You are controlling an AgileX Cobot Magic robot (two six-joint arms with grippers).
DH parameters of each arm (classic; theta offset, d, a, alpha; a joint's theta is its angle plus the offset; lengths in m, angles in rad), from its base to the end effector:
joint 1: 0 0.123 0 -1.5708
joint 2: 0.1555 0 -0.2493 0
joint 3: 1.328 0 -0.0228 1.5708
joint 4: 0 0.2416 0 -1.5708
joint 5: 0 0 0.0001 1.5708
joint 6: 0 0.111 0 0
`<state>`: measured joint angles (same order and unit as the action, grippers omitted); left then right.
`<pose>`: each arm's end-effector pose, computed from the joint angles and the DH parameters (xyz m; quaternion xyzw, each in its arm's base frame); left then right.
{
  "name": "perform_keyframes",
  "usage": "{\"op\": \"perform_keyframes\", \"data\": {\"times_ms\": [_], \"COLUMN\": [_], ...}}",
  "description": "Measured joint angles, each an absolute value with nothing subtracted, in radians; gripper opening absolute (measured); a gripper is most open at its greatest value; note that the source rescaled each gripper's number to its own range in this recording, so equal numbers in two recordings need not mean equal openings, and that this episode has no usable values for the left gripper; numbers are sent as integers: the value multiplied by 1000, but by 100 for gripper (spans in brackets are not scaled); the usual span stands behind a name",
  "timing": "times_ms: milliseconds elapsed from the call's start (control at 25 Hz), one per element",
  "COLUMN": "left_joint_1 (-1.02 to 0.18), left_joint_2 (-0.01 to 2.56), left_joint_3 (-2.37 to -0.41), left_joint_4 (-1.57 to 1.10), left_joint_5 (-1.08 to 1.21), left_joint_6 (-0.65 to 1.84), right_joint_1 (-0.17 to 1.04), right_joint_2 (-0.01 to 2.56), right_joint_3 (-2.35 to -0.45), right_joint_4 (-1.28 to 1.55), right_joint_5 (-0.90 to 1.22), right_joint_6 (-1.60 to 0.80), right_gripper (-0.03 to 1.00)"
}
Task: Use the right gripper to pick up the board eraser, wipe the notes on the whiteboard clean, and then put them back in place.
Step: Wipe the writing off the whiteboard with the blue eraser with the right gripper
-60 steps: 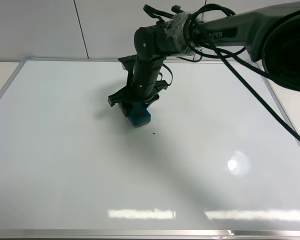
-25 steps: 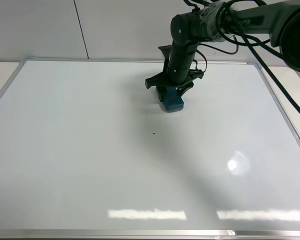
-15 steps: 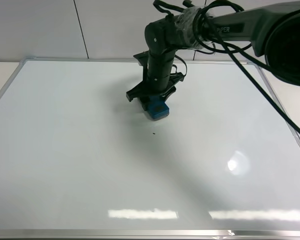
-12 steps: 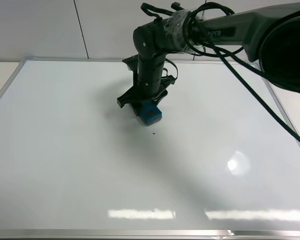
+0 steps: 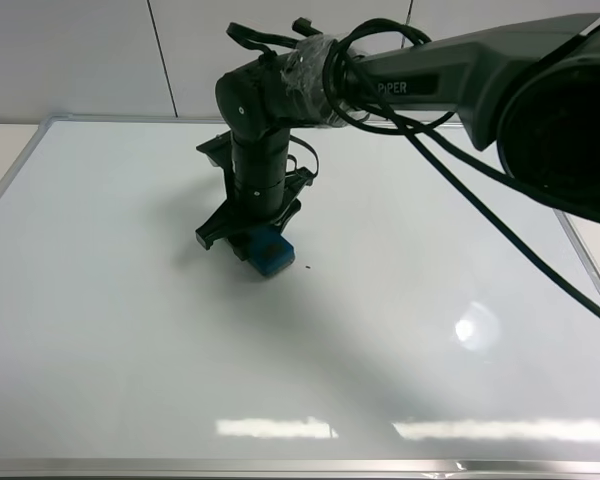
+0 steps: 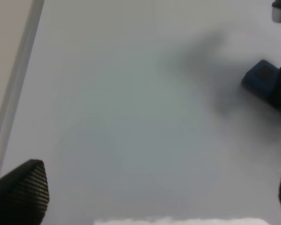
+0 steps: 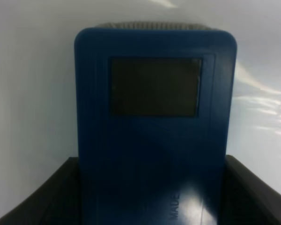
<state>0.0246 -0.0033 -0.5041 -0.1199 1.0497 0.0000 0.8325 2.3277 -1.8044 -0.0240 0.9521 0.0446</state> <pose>0.0405 -0.0105 0.2667 -0.0082 0.8468 -0.0534 0.5291 0.3017 0.3283 0.0850 -0.3878 0.9172 0.0293 0.0870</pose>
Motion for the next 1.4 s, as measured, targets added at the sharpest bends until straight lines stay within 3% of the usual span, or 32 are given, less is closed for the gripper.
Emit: {"op": "perform_keyframes", "data": {"times_ms": [280, 600, 1040, 1400], "left_joint_1": [25, 25, 25, 25], "left_joint_2": [-3, -3, -3, -3], "left_joint_3": [-504, -504, -504, -504], "left_joint_4": [-120, -120, -120, -120], "left_joint_5": [1050, 1050, 1050, 1050], "left_joint_6": [0, 0, 0, 0], "right_joint_1": [850, 834, 728, 573], "right_joint_2": [2300, 2161, 2053, 1929], "right_joint_3": [-1739, -1444, -1161, -956], "right_joint_4": [-16, -20, -28, -48], "right_joint_5": [924, 699, 515, 412], "right_joint_6": [32, 85, 160, 204], "right_gripper": [2, 2, 0, 0]}}
